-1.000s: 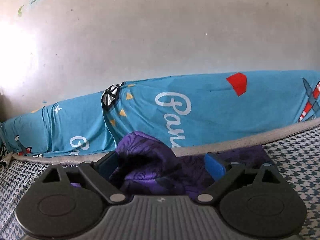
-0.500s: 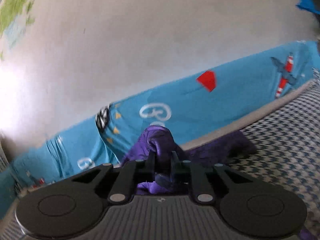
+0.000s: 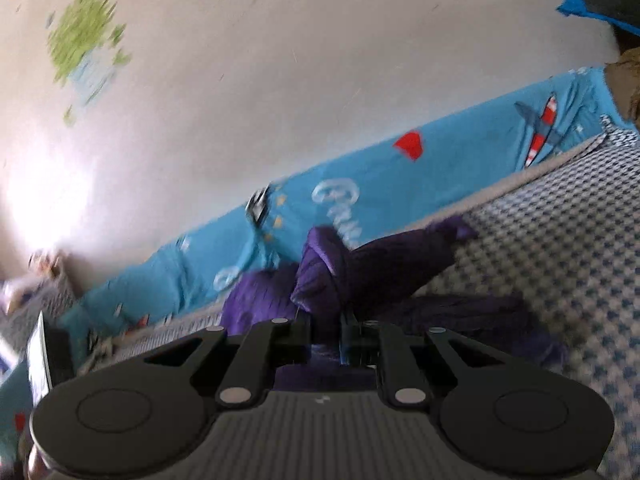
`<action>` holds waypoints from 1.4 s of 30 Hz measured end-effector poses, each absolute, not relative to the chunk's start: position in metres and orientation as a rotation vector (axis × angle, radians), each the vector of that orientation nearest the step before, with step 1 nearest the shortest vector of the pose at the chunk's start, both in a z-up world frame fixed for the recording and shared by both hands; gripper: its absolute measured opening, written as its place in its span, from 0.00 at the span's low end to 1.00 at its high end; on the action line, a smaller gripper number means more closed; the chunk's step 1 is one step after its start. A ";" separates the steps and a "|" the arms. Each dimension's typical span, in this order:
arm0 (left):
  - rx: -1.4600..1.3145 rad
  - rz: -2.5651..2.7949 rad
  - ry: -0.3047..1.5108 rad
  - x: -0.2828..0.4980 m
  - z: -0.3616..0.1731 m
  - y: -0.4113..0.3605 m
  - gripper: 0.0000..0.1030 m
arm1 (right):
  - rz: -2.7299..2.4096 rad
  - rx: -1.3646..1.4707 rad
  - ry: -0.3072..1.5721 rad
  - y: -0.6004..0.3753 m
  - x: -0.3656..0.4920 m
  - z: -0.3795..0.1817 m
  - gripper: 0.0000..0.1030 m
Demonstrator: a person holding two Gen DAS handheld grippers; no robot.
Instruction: Fold clothes
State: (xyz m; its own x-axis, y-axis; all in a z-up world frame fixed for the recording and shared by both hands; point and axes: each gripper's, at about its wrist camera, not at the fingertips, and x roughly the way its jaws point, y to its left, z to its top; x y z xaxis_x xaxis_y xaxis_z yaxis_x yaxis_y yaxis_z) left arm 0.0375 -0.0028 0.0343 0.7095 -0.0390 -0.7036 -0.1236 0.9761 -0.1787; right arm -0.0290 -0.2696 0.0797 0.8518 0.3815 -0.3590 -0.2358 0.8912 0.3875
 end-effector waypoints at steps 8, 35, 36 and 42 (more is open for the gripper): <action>-0.203 0.041 0.827 0.001 0.013 -0.002 1.00 | 0.453 0.197 0.597 -0.246 -0.076 0.049 0.13; -0.235 0.033 0.865 -0.017 -0.005 0.003 1.00 | 0.386 -0.017 0.501 -0.238 -0.018 0.078 0.46; -0.236 0.031 0.867 -0.016 -0.006 0.003 1.00 | 0.374 -0.039 0.510 -0.236 -0.010 0.077 0.46; -0.215 0.026 0.881 -0.013 -0.012 -0.001 1.00 | 0.318 -0.105 0.570 -0.229 0.030 0.058 0.46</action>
State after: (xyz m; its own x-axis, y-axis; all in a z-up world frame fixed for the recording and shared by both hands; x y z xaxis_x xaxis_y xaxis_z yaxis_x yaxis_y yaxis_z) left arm -0.0133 -0.0013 -0.0116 0.6375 -0.0663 -0.7676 -0.1107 0.9781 -0.1765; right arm 0.0304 -0.2288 0.0578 0.7945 0.2667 -0.5456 -0.3246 0.9458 -0.0103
